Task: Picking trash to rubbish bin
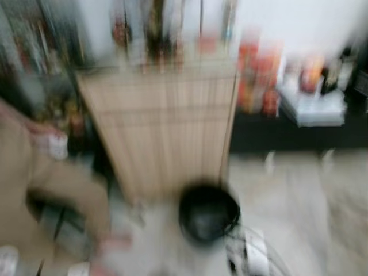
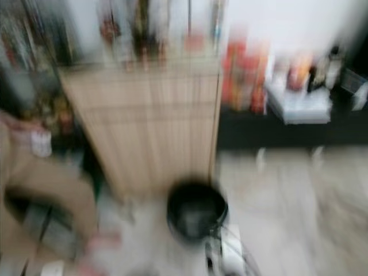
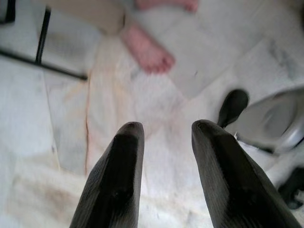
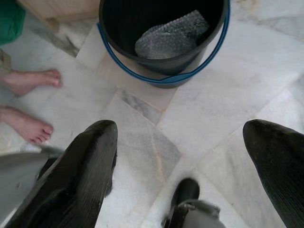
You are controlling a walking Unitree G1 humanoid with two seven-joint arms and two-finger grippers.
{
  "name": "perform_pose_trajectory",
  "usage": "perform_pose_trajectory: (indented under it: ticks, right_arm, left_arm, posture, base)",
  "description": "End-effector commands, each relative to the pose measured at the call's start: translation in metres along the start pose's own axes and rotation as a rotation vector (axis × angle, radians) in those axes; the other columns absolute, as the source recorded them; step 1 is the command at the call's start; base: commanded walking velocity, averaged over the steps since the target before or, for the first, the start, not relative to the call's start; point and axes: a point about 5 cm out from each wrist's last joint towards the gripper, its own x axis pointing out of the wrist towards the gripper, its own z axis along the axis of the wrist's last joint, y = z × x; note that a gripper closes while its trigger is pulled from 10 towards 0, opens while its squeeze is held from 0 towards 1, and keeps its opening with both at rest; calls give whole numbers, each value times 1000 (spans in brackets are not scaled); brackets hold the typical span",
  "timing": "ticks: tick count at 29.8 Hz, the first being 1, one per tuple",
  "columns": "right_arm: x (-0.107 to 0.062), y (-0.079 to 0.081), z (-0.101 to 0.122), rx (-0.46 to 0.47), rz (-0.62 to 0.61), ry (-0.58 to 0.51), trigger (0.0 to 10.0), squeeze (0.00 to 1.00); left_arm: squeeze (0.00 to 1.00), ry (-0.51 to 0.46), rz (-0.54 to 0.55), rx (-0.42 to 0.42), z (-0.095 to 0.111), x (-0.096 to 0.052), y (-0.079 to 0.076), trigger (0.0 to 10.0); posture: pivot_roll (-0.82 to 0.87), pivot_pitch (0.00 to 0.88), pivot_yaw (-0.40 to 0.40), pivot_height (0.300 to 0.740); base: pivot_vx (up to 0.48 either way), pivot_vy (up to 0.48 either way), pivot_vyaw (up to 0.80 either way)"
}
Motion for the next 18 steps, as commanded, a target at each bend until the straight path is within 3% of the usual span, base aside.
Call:
perform_pose_trajectory:
  ticks: [1,18]
  right_arm:
    - [-1,-8,1,3,-19,-3,10000,0]
    - [-1,-11,2,23,-23,-19,10000,0]
  left_arm:
    - [0,-24,-4,2,6,1,-2,10000]
    - [0,-29,-10,-30,4,0,-3,10000]
  posture:
    - [76,0,47,740]
    - [71,0,39,740]
  base:
    - [0,0,0]
    - [0,0,0]
